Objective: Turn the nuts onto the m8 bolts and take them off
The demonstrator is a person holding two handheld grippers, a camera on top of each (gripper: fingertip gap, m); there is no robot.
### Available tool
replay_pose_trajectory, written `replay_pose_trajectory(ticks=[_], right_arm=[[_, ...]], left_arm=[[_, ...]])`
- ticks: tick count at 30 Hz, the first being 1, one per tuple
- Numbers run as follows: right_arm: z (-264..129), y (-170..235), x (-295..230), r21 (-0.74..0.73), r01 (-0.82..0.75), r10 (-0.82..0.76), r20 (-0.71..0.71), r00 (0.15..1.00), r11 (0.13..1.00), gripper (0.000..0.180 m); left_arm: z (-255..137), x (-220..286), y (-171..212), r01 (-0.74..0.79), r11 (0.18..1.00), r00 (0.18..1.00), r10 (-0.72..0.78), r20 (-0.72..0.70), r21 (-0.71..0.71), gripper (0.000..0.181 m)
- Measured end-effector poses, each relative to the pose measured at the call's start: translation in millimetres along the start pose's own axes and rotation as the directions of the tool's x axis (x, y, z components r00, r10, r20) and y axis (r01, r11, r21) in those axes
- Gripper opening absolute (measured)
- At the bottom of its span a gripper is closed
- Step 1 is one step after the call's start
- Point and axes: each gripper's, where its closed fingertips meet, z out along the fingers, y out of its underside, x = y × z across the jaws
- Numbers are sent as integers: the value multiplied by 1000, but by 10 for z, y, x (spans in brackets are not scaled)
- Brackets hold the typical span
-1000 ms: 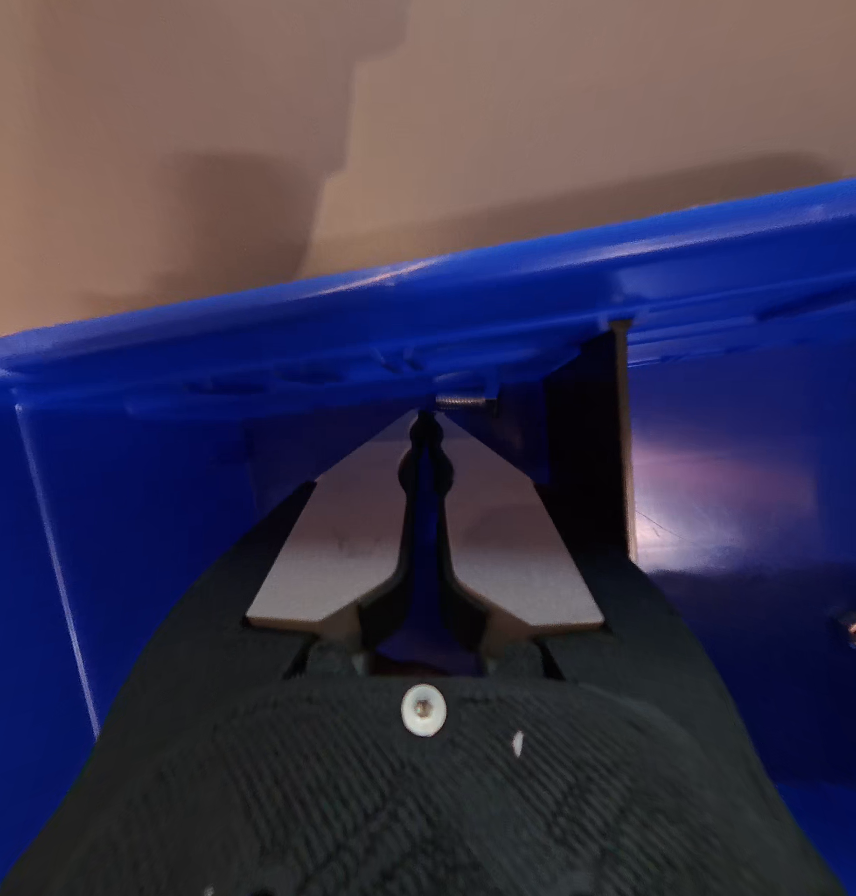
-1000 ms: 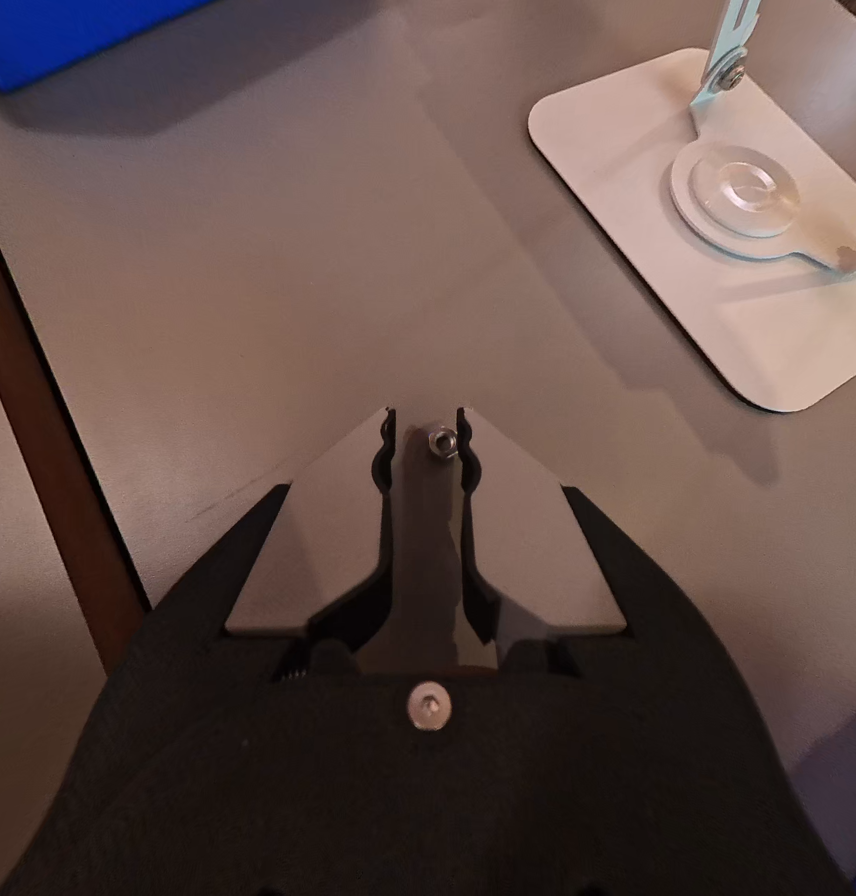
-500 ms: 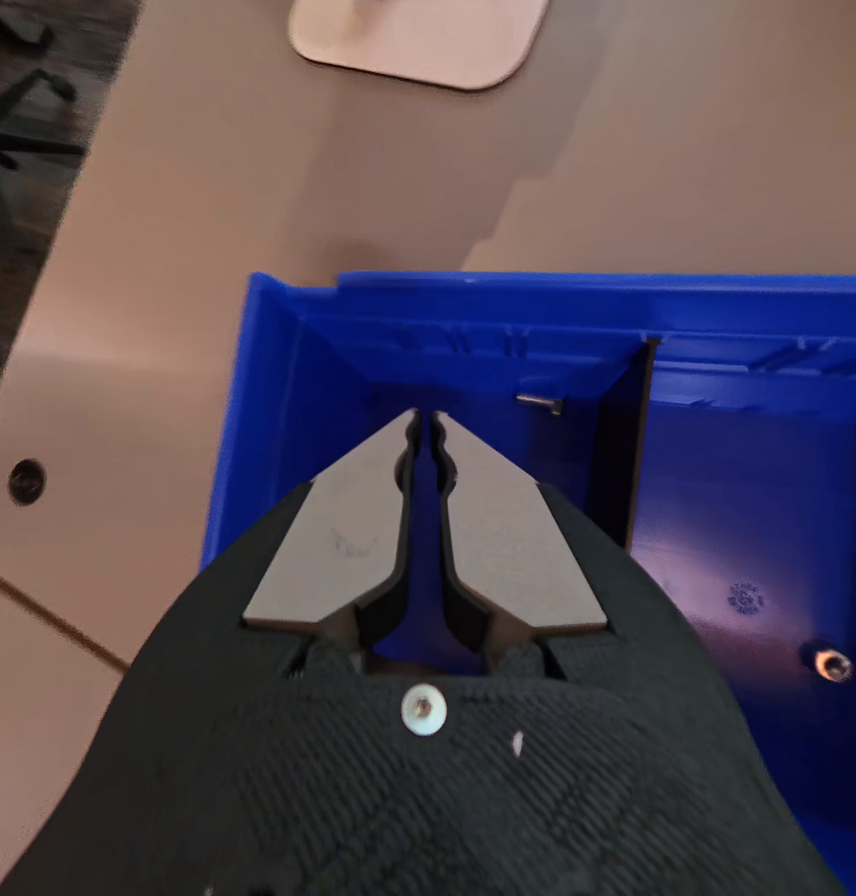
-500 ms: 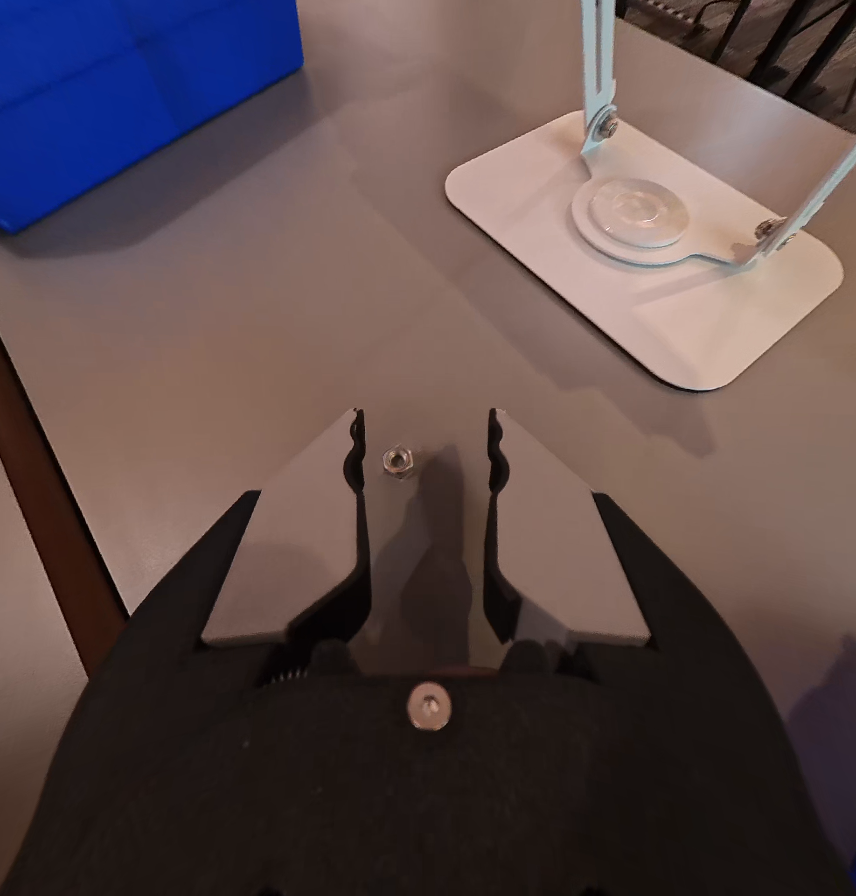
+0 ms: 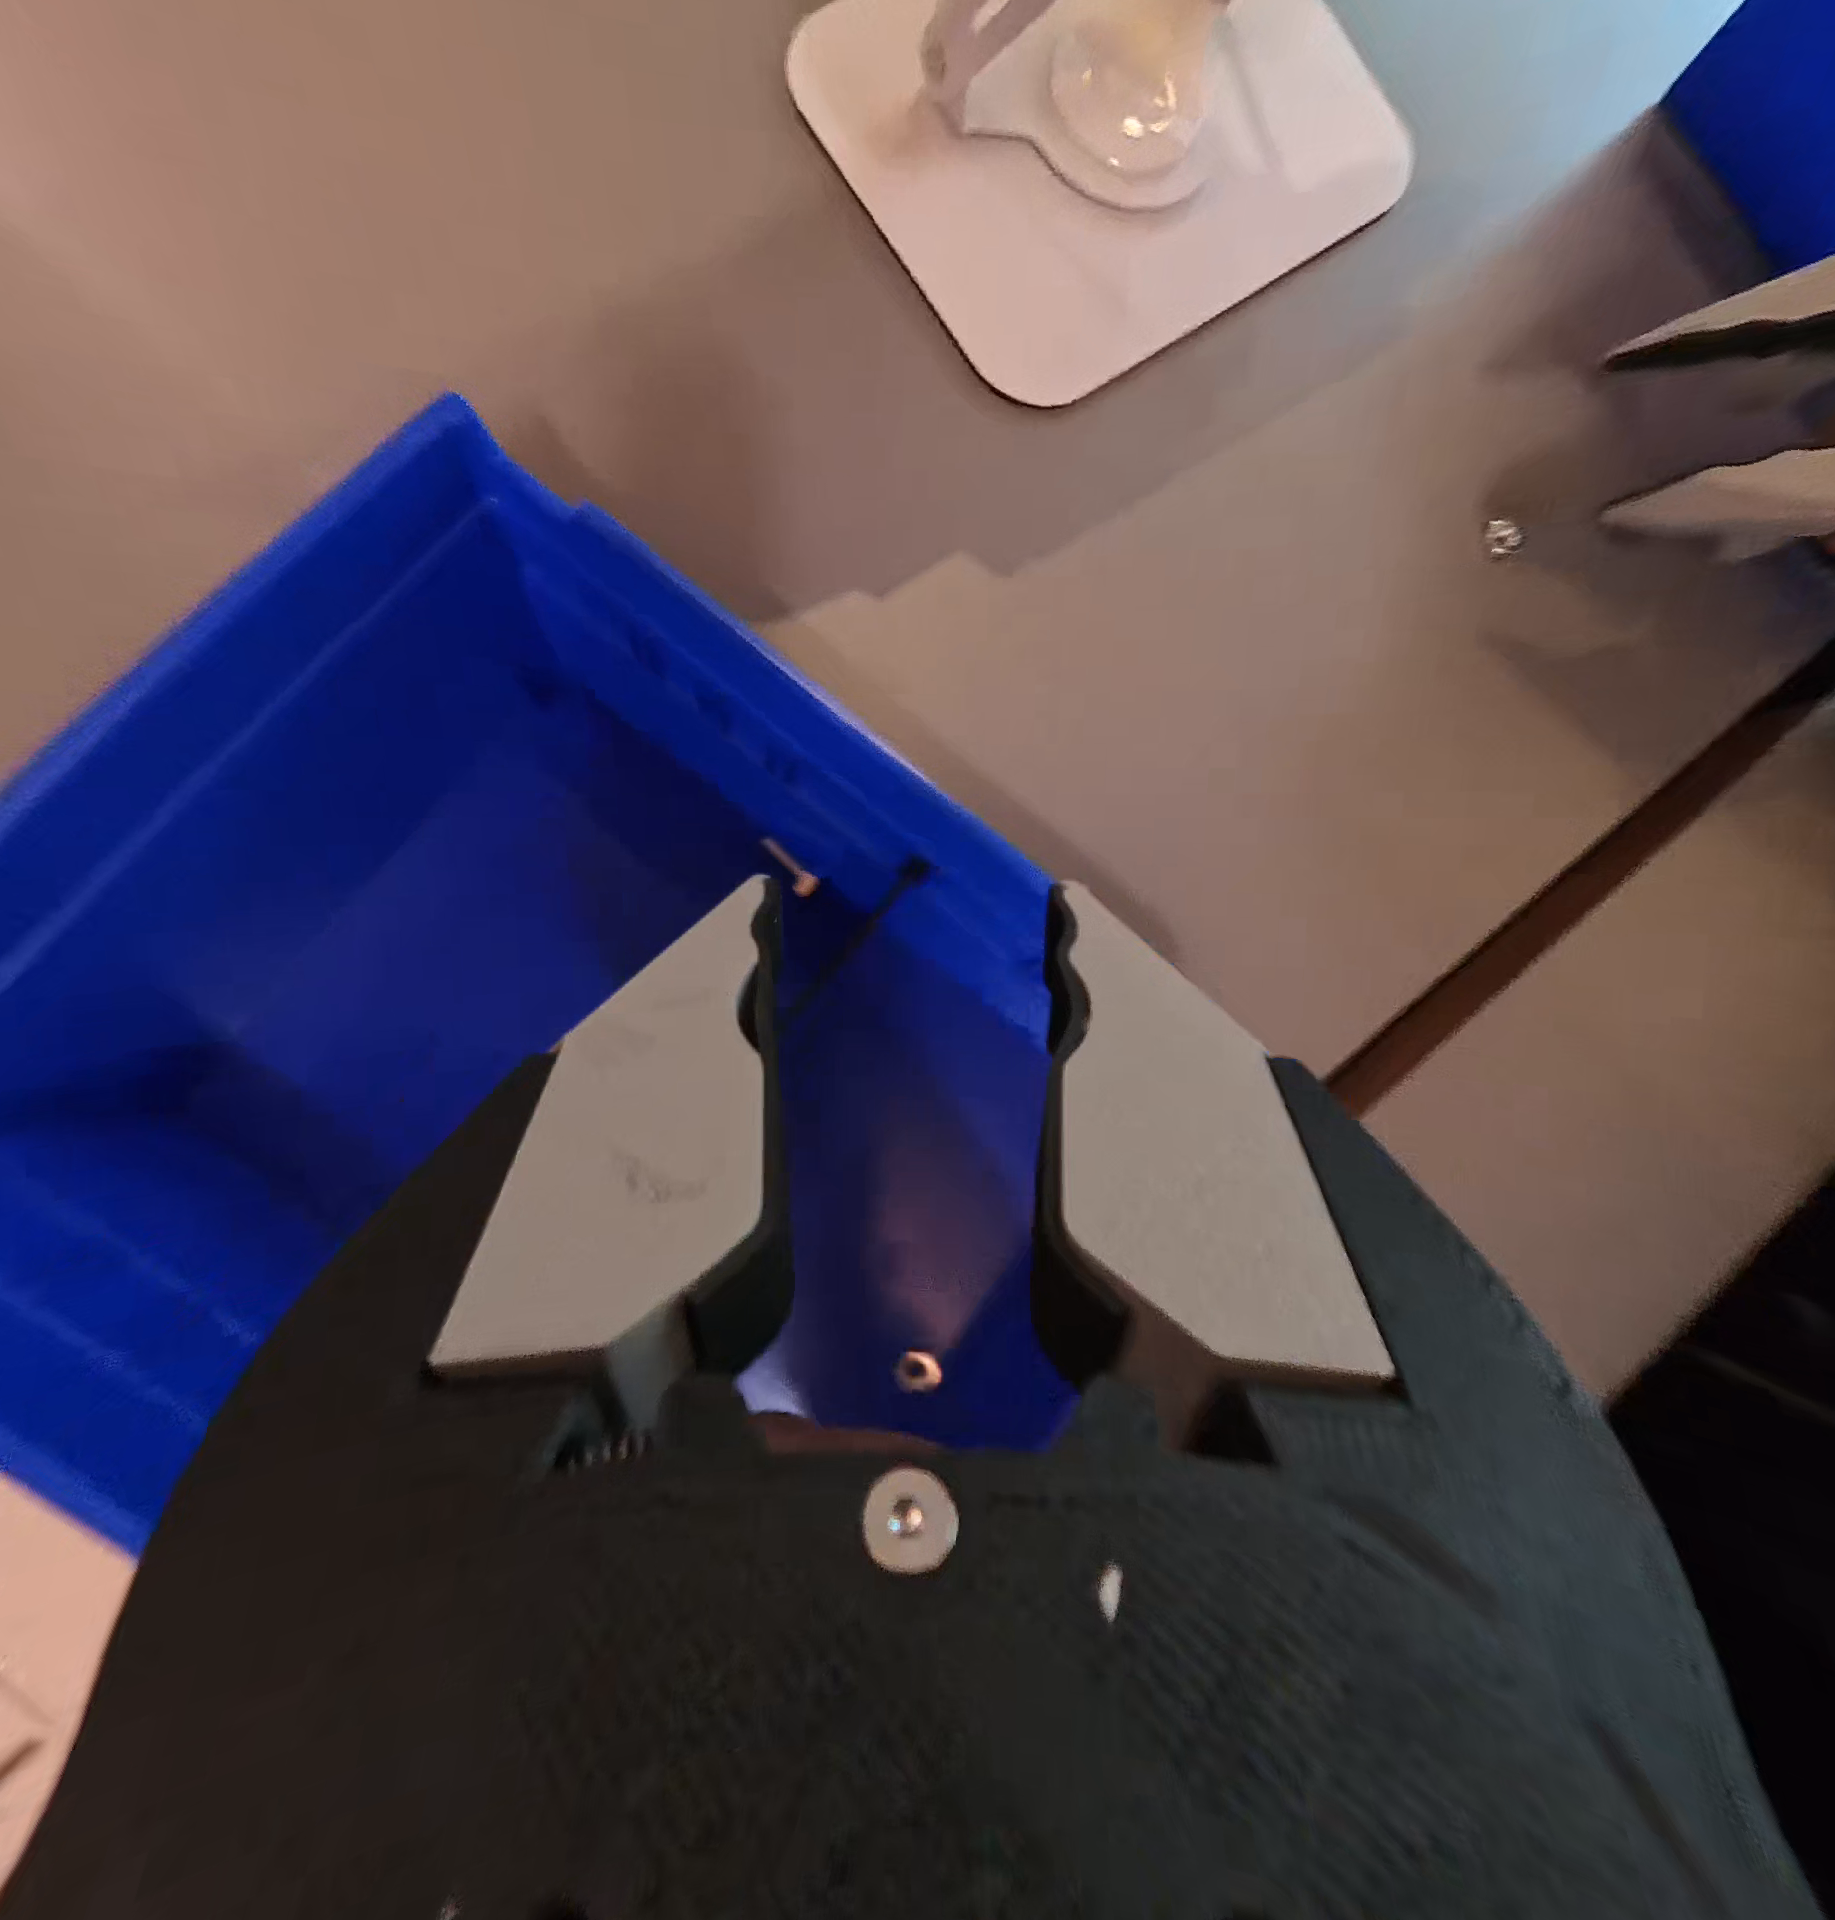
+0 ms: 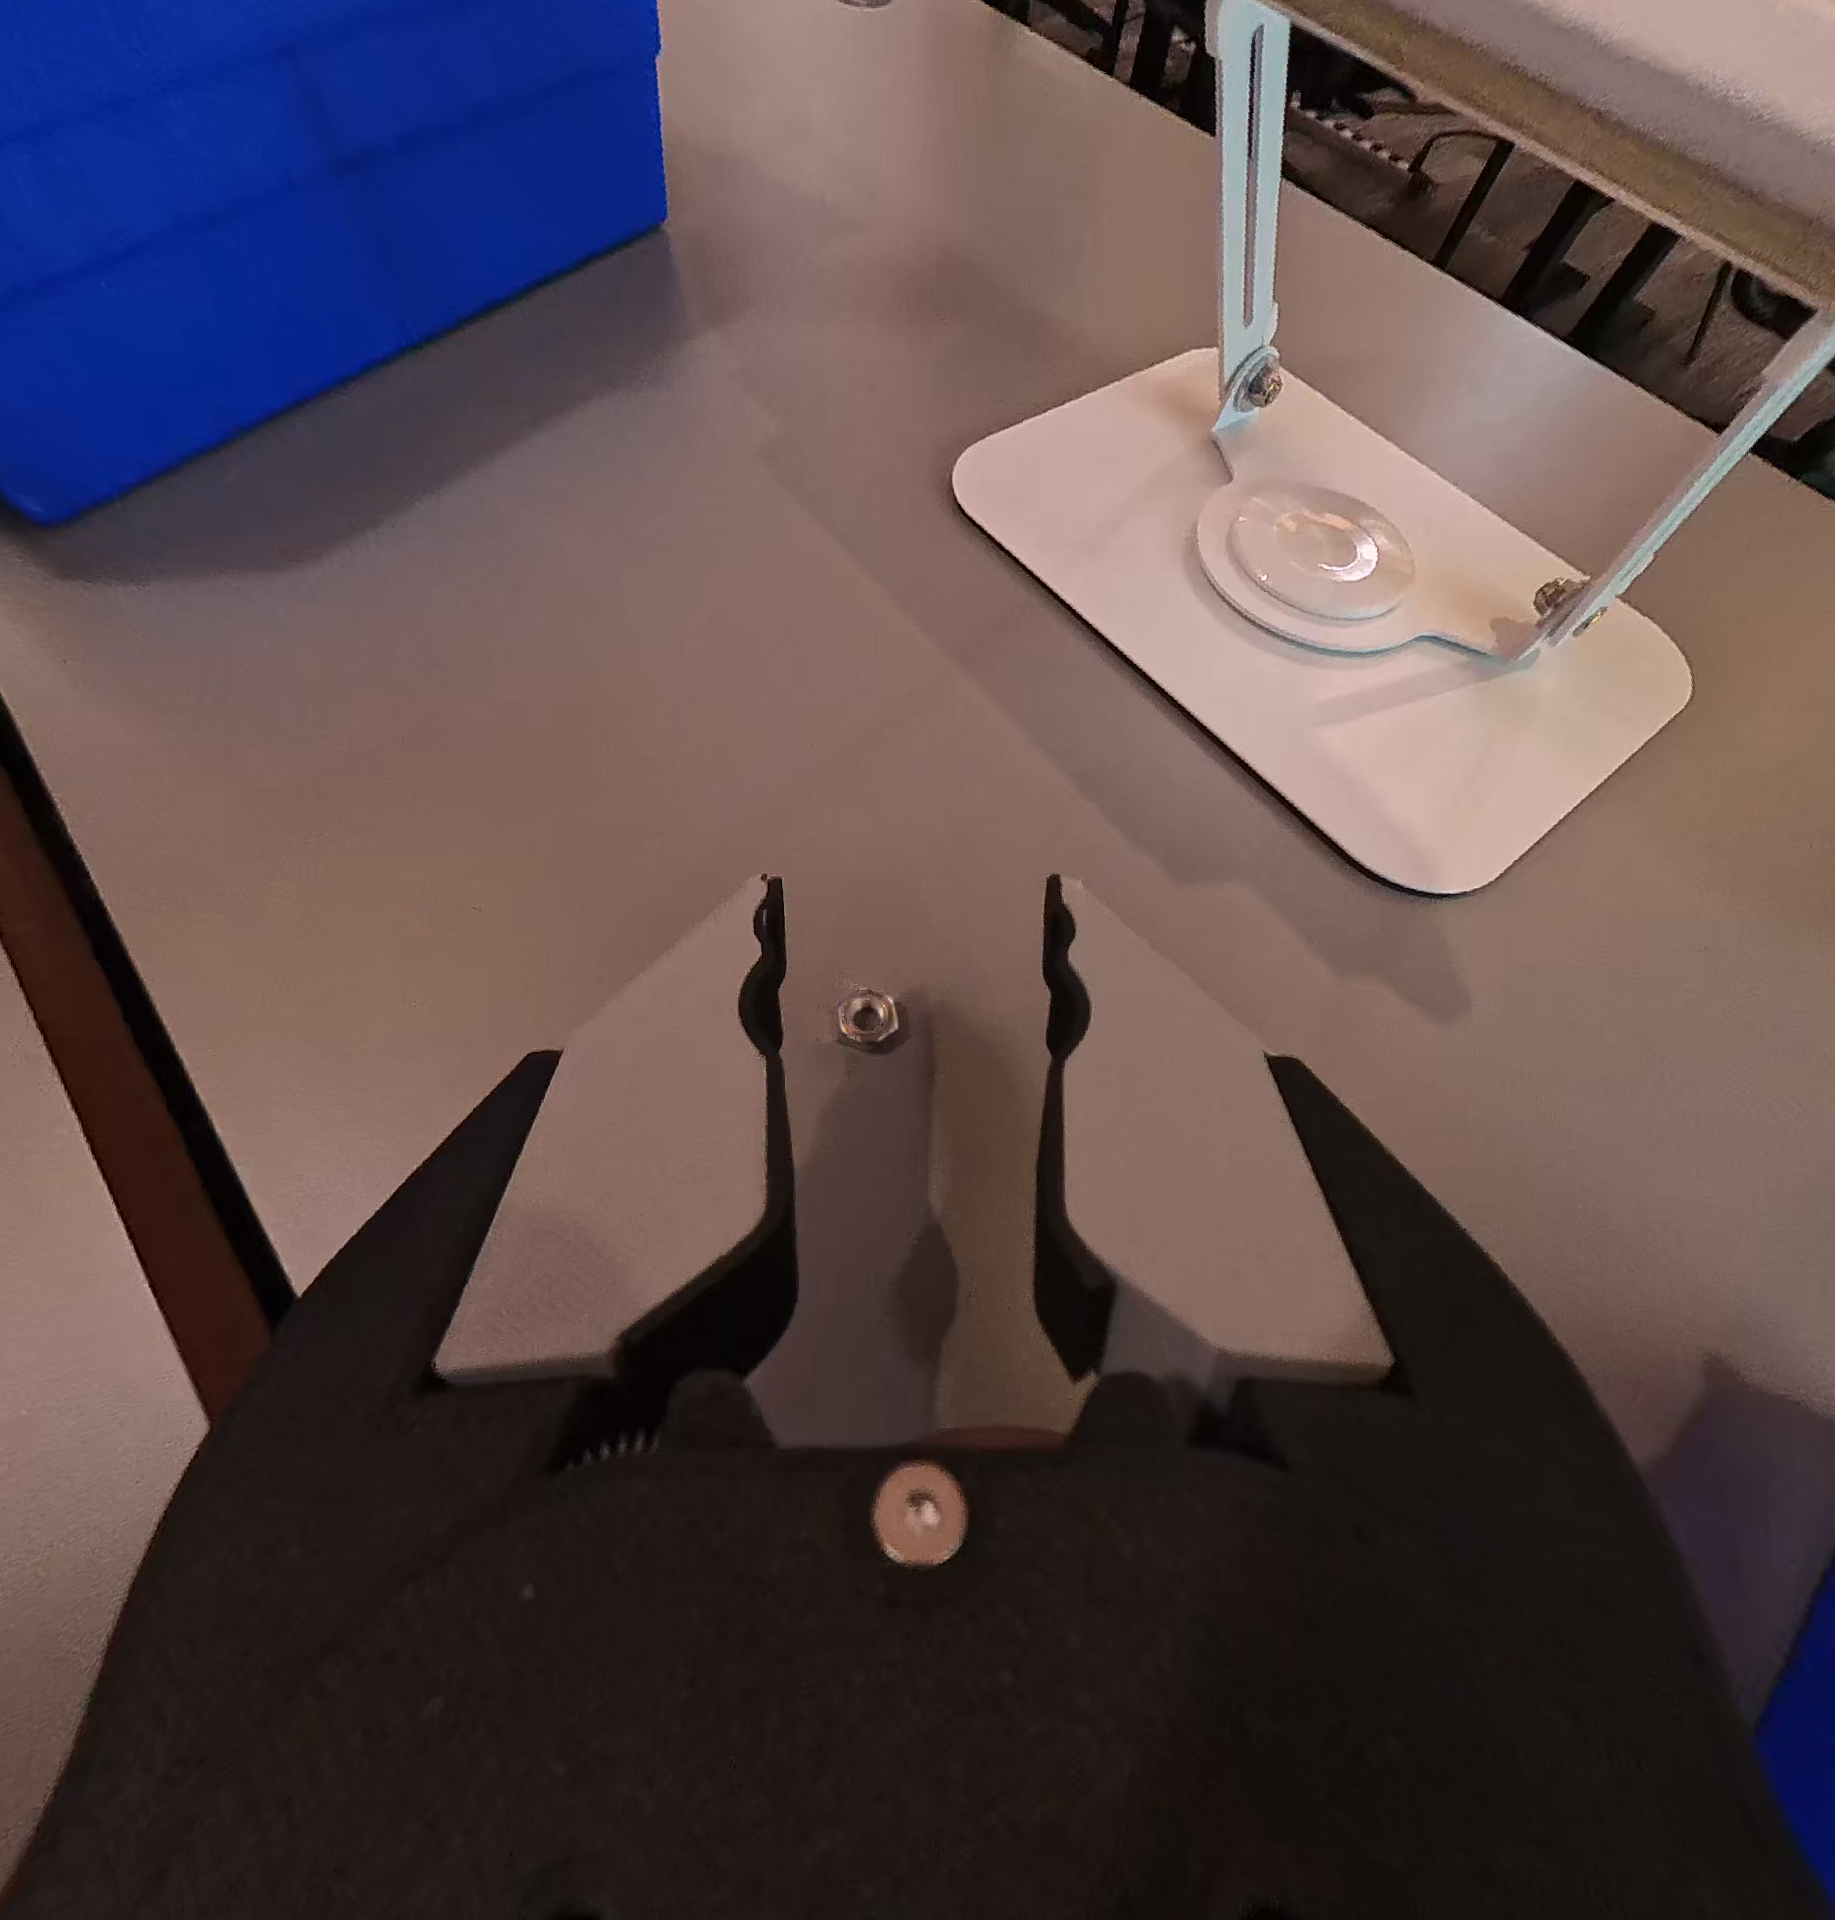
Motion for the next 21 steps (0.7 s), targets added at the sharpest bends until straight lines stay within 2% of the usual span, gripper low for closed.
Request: replay_pose_trajectory(ticks=[5,8,14,16,21], right_arm=[[-40,-47,-34,15,7,-7,9,1000,1000,46],[-45,-55,-74,11,11,-11,26,1000,1000,46],[-61,-93,-161,10,65,-65,25,998,998,42],[-65,-98,-177,8,83,-83,21,996,997,42],[-69,-96,-203,4,101,-101,26,995,995,39]], left_arm=[[95,227,247,49,995,999,-47,26,-84,46],[195,361,311,78,993,997,-76,32,-94,36],[468,455,442,131,982,991,-125,52,-137,42],[533,503,489,142,977,990,-138,38,-161,38],[490,500,554,-27,967,998,42,53,-255,33]])
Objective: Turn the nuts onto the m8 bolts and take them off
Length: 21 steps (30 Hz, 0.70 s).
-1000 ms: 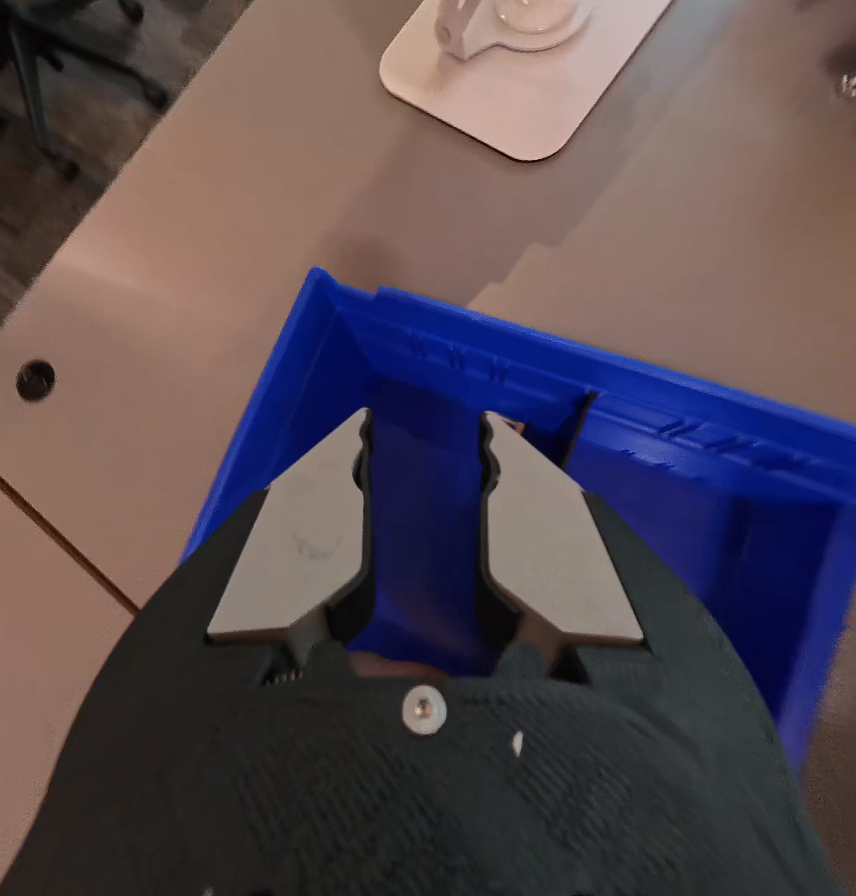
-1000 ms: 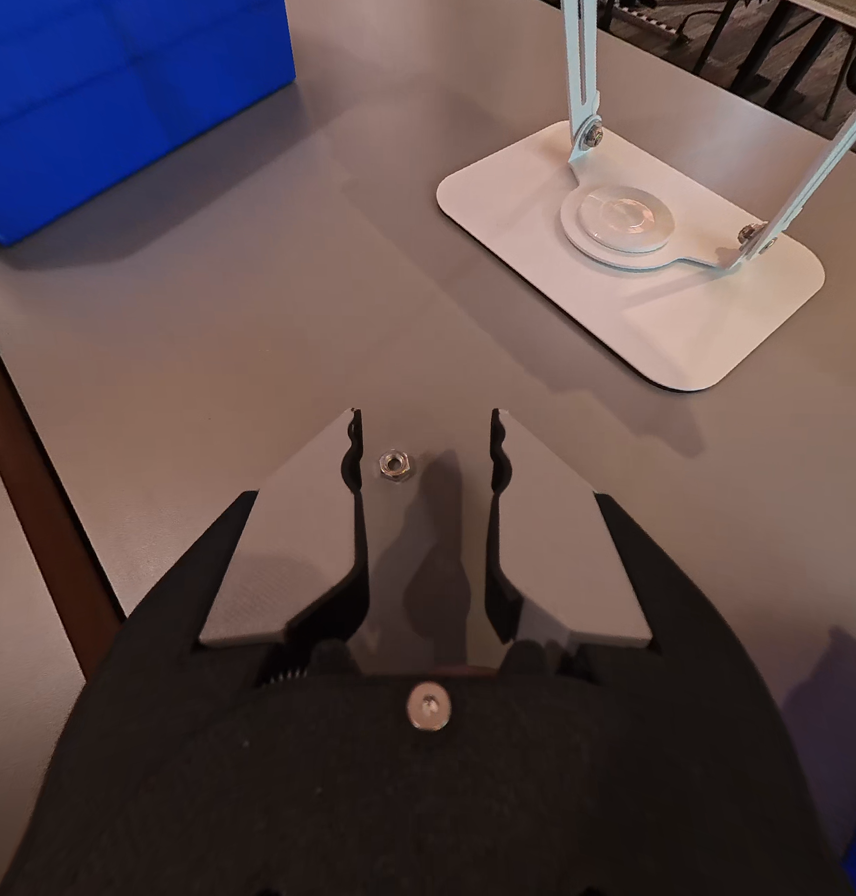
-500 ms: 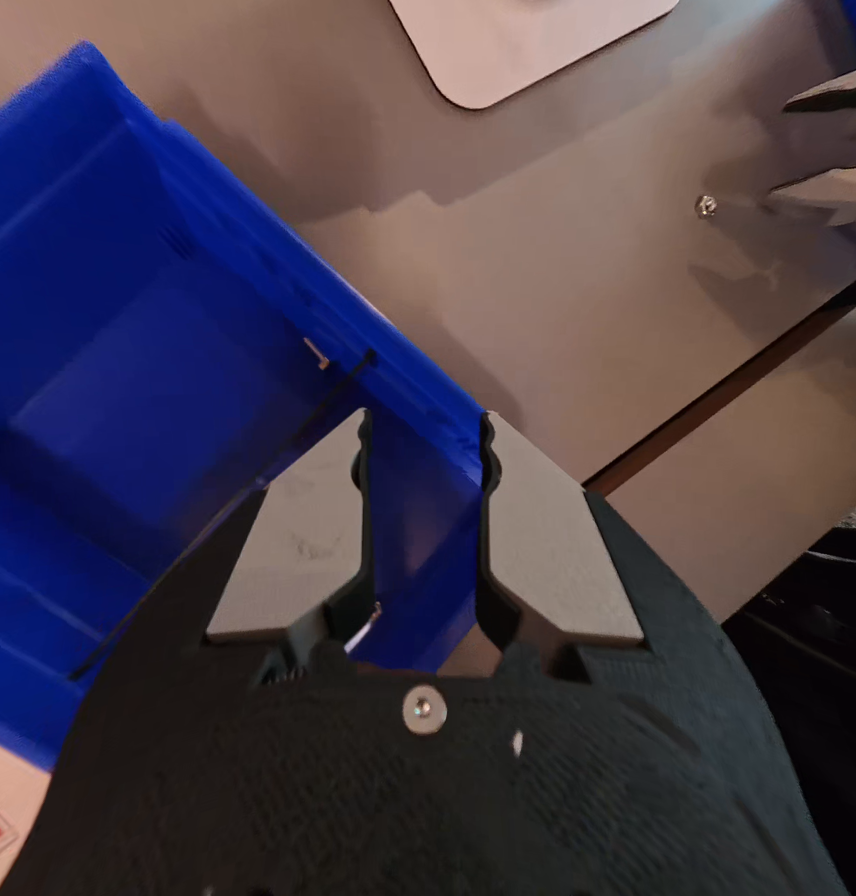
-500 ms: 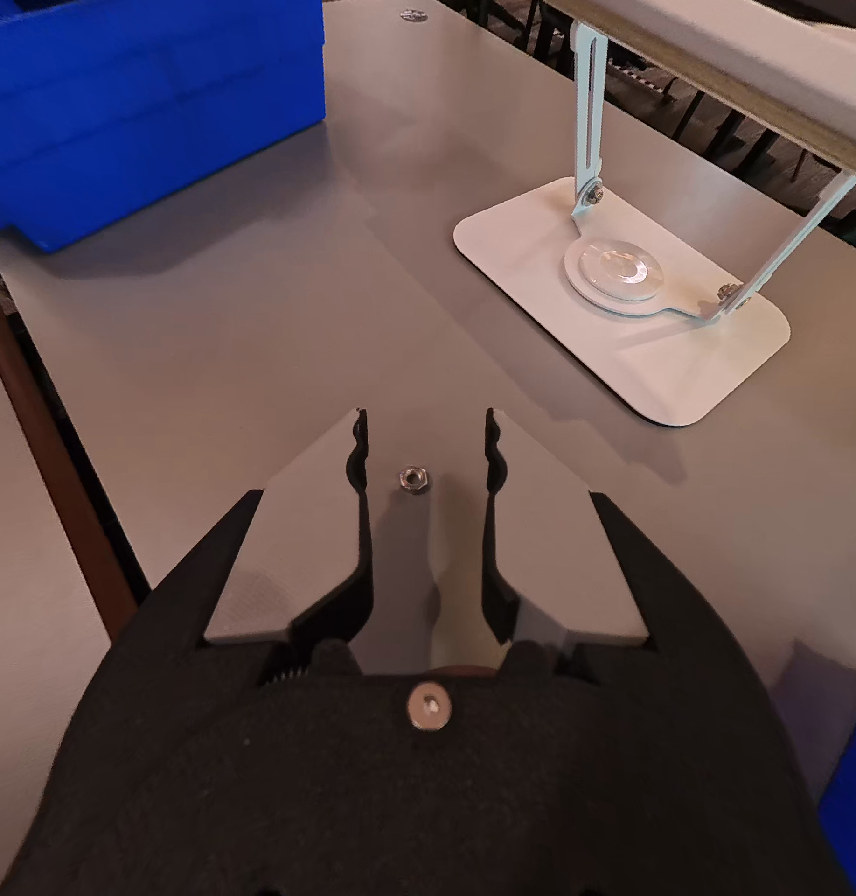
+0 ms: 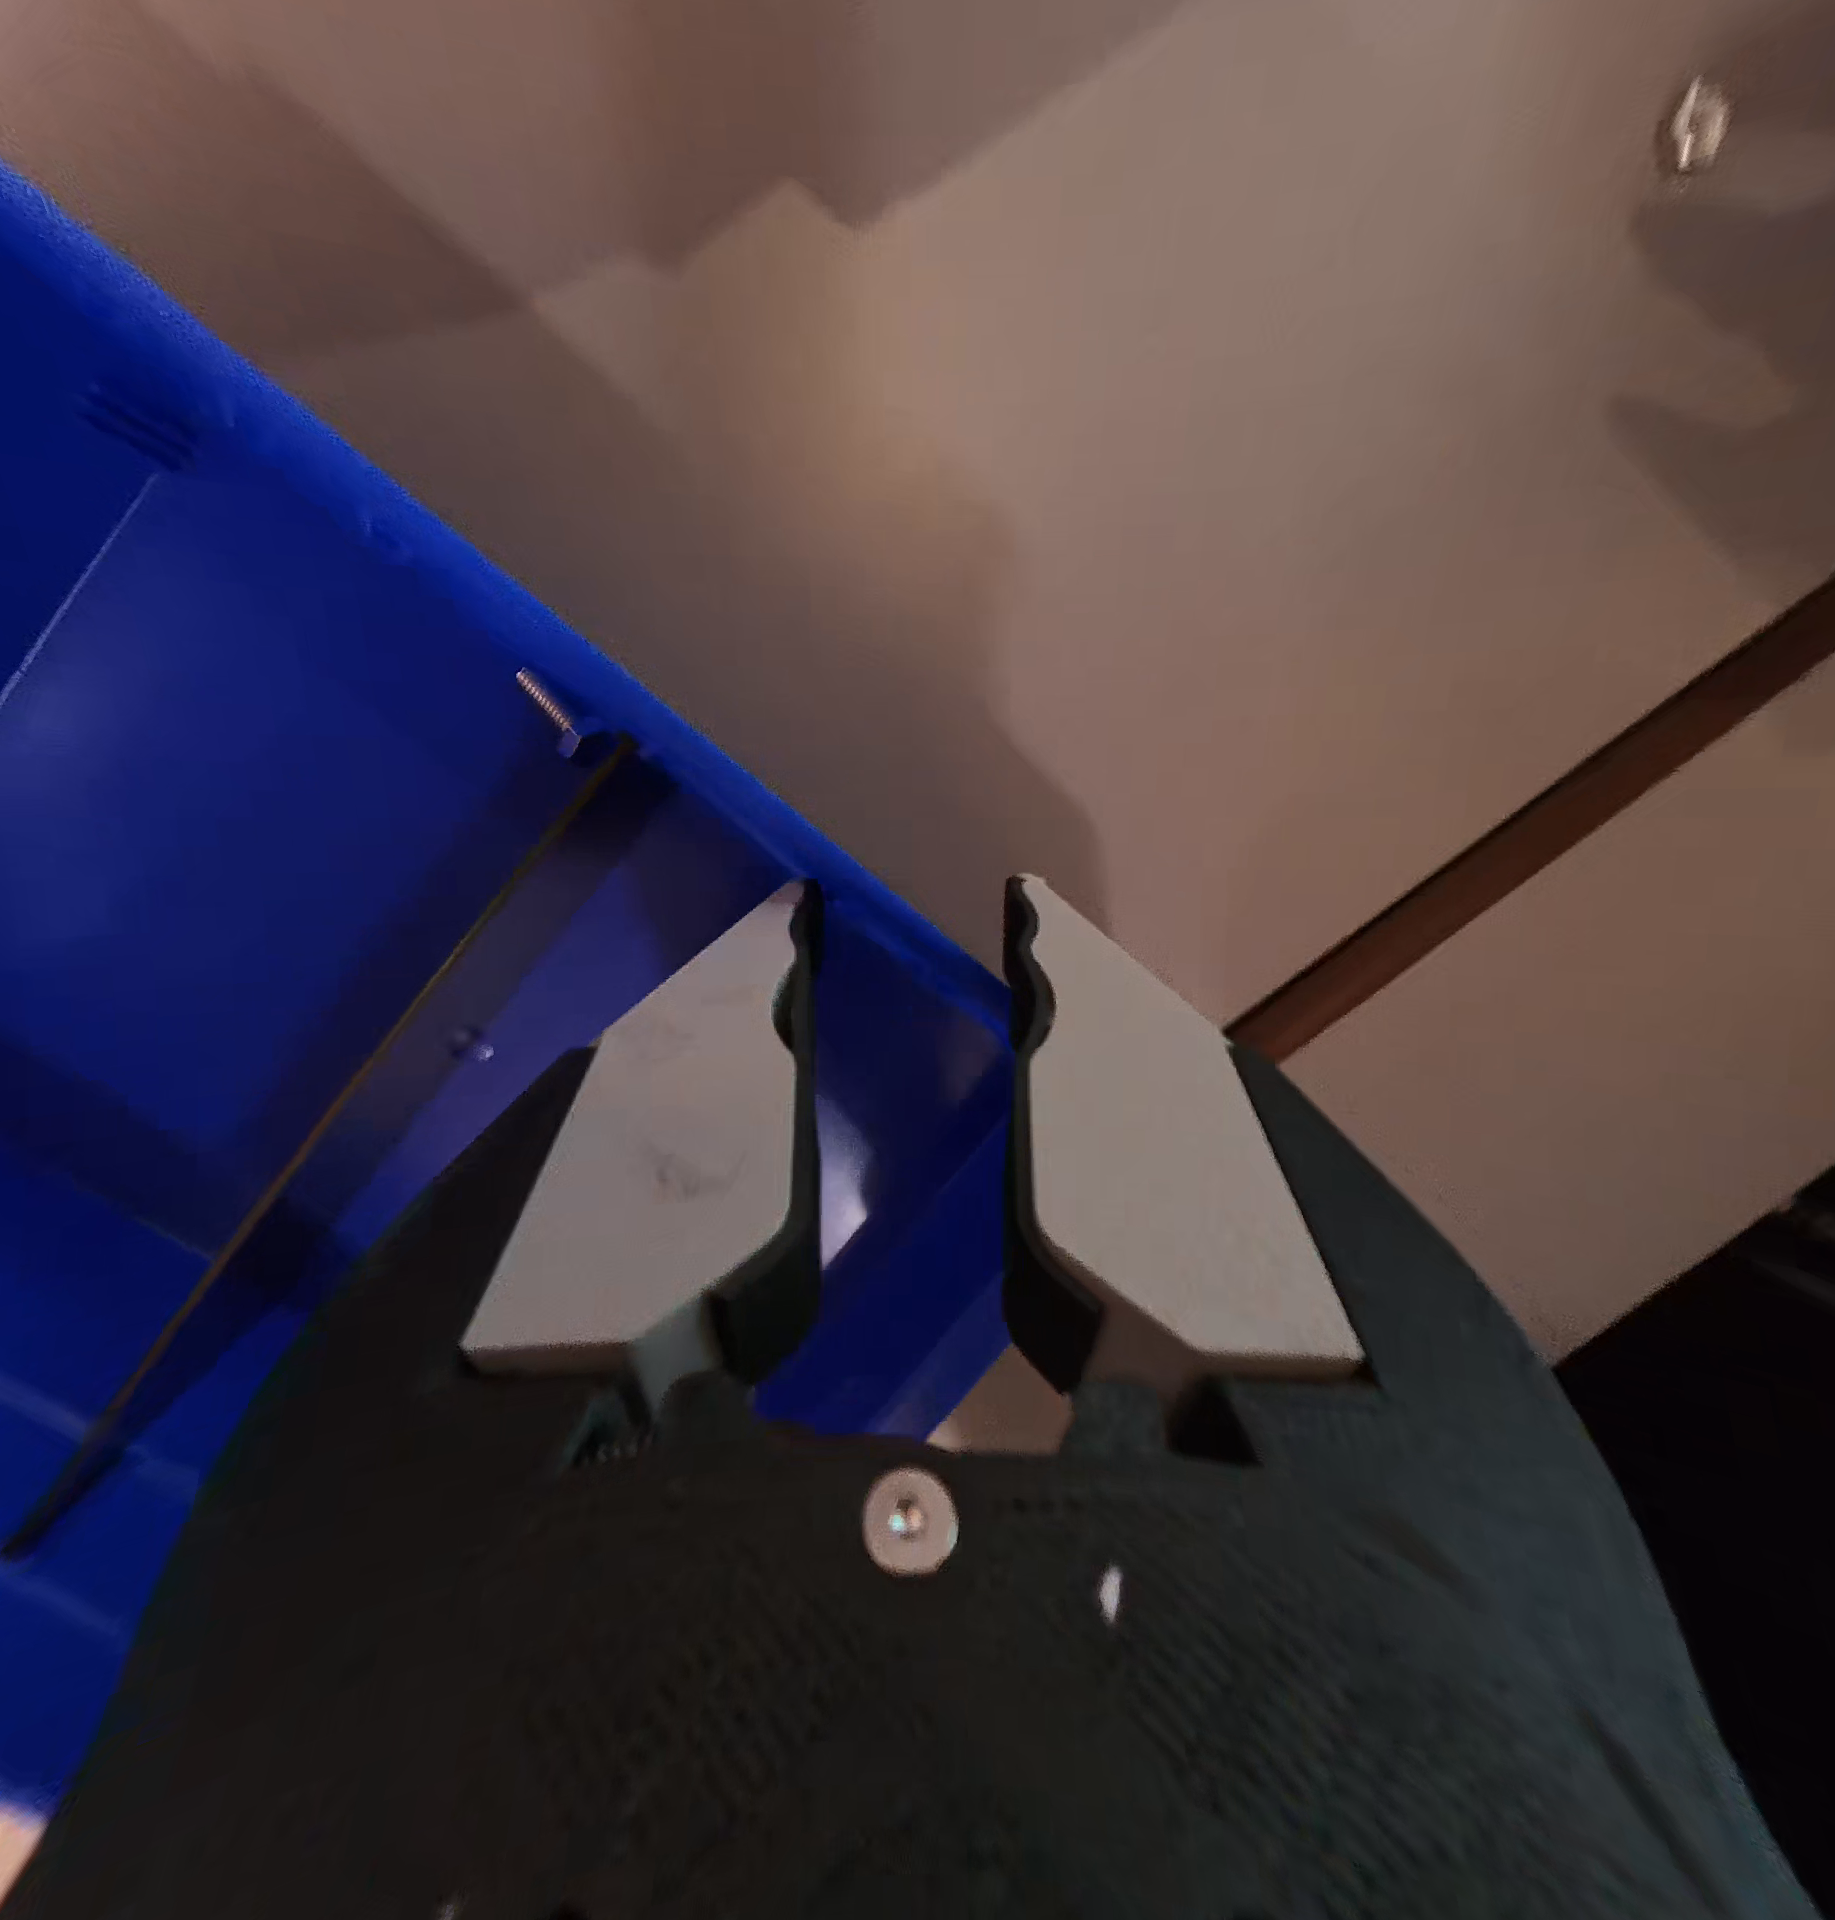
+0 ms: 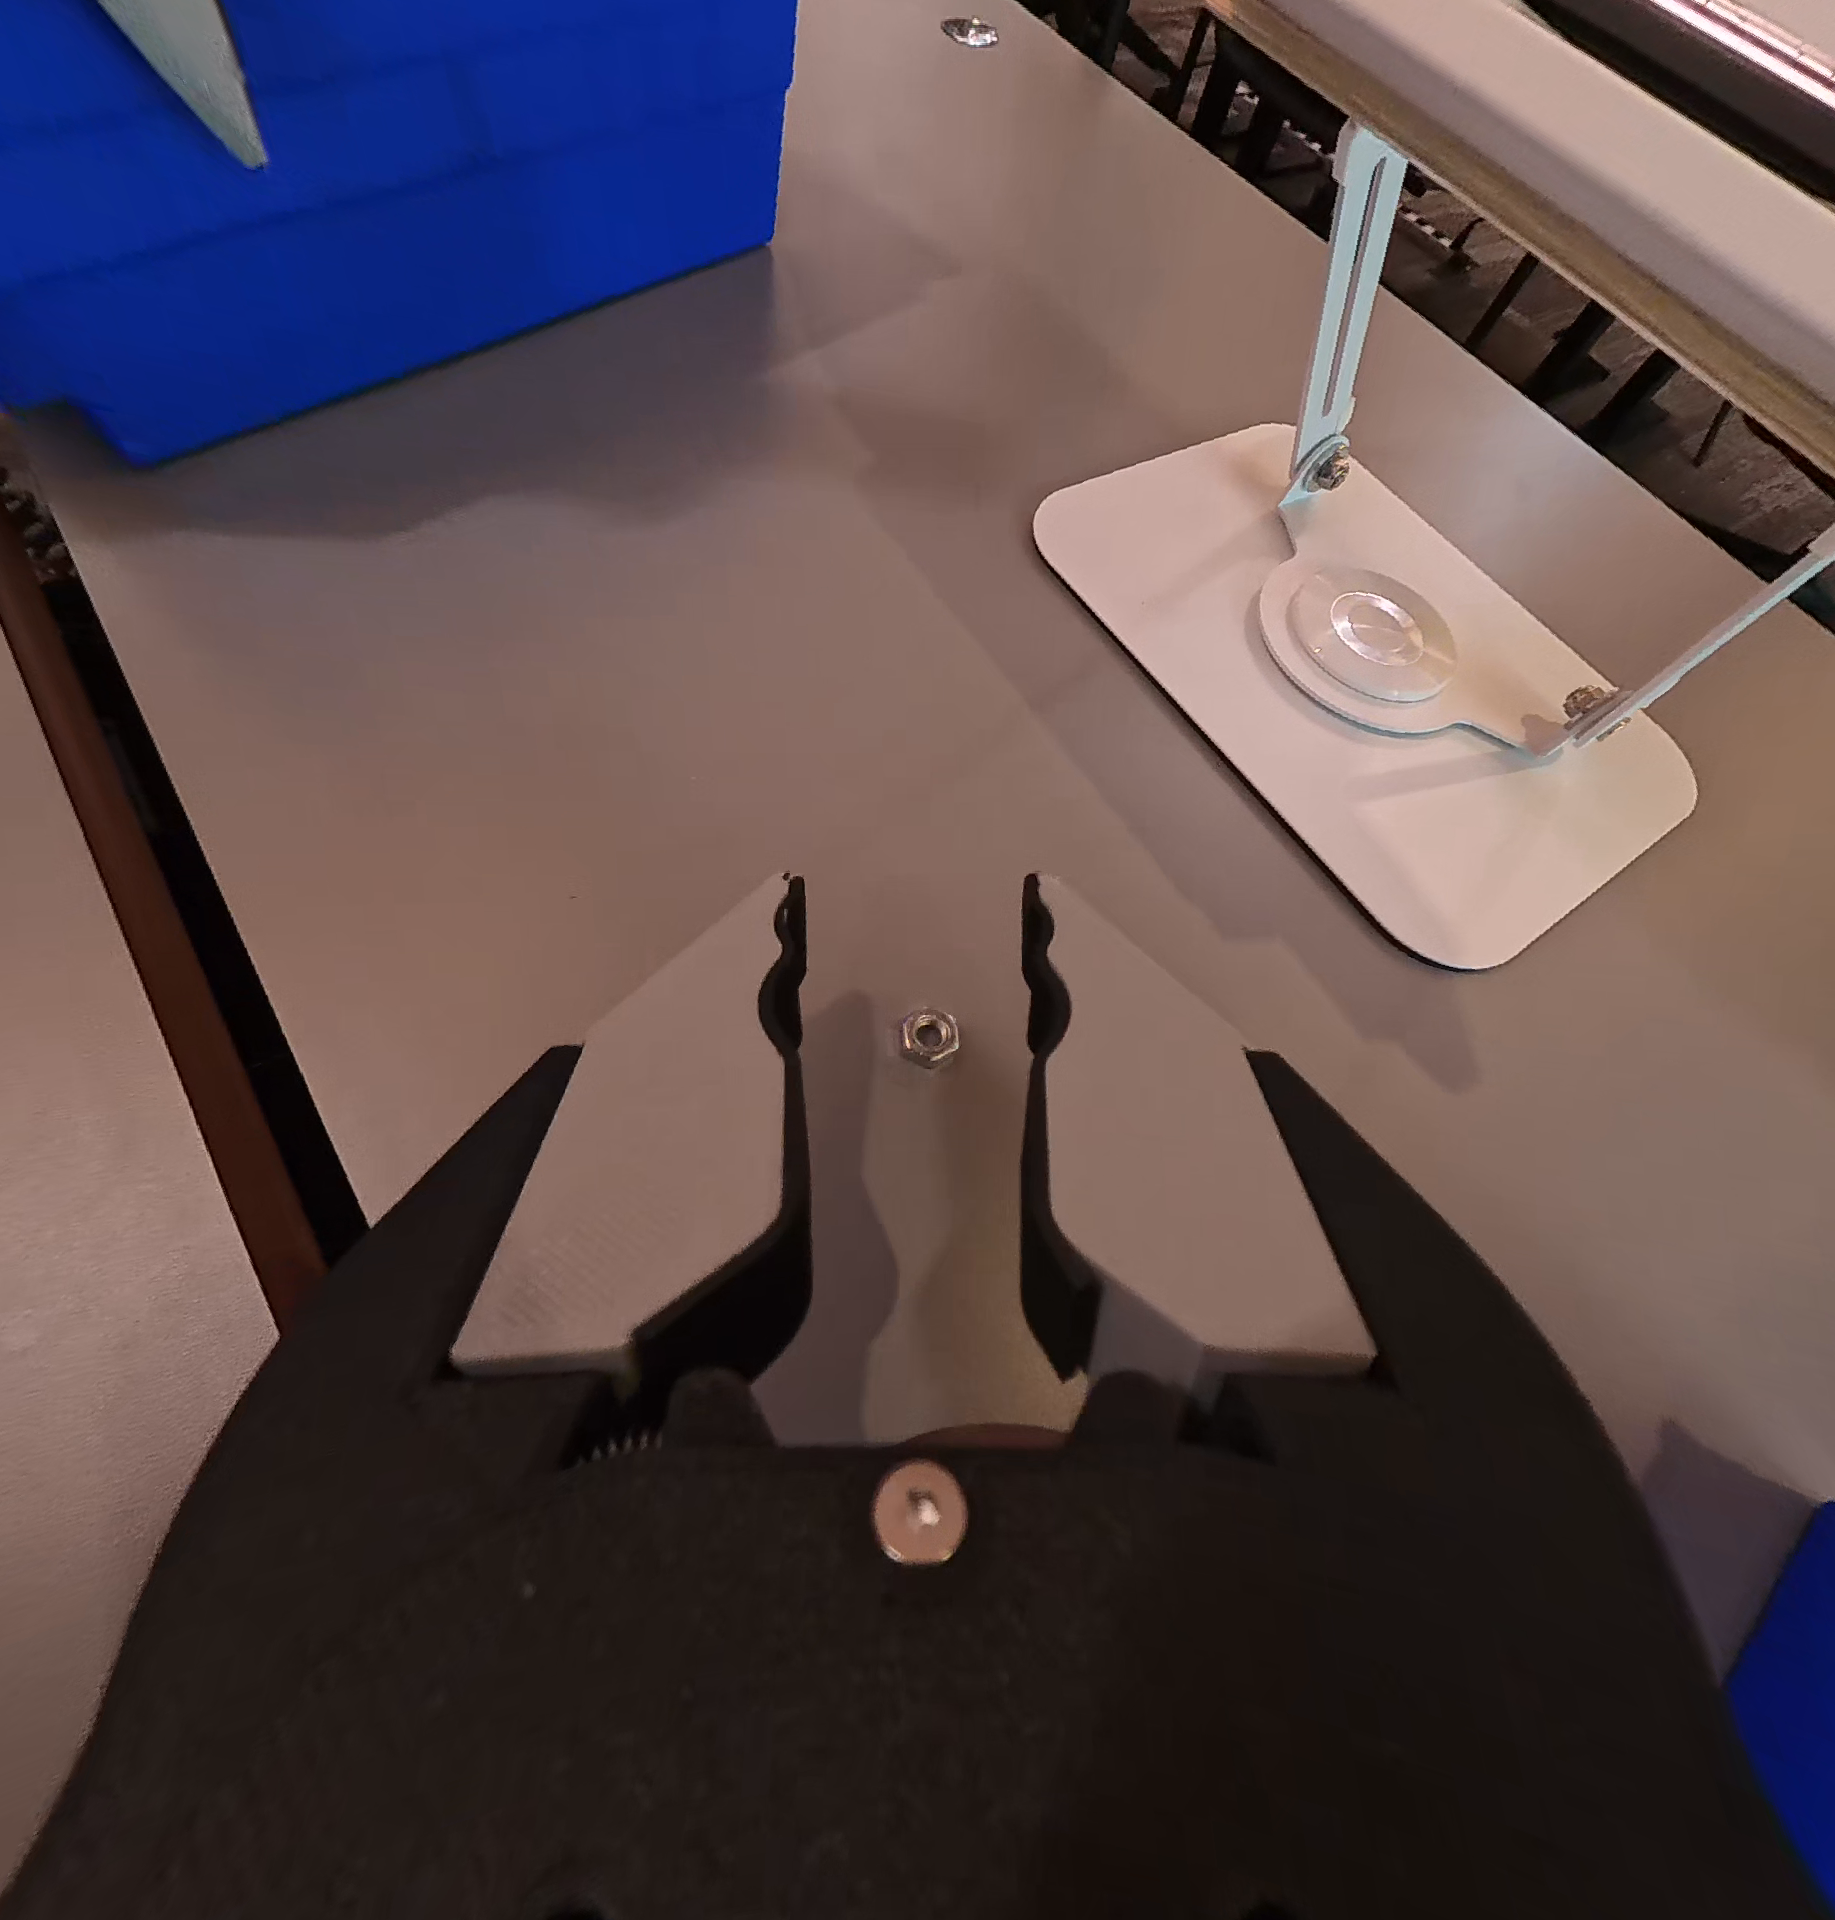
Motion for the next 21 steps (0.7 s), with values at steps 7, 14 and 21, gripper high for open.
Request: replay_pose_trajectory(ticks=[7,14,21], right_arm=[[30,63,23,-20,-6,6,5,1000,1000,37],[96,153,6,-55,-4,5,20,1000,998,36],[150,213,-31,-74,-25,28,49,998,997,36]], left_arm=[[-354,-230,870,-636,660,760,626,-177,-400,24],[-580,-625,1142,-591,752,806,560,-191,-291,15],[-670,-662,625,-517,856,855,517,-41,24,42]])
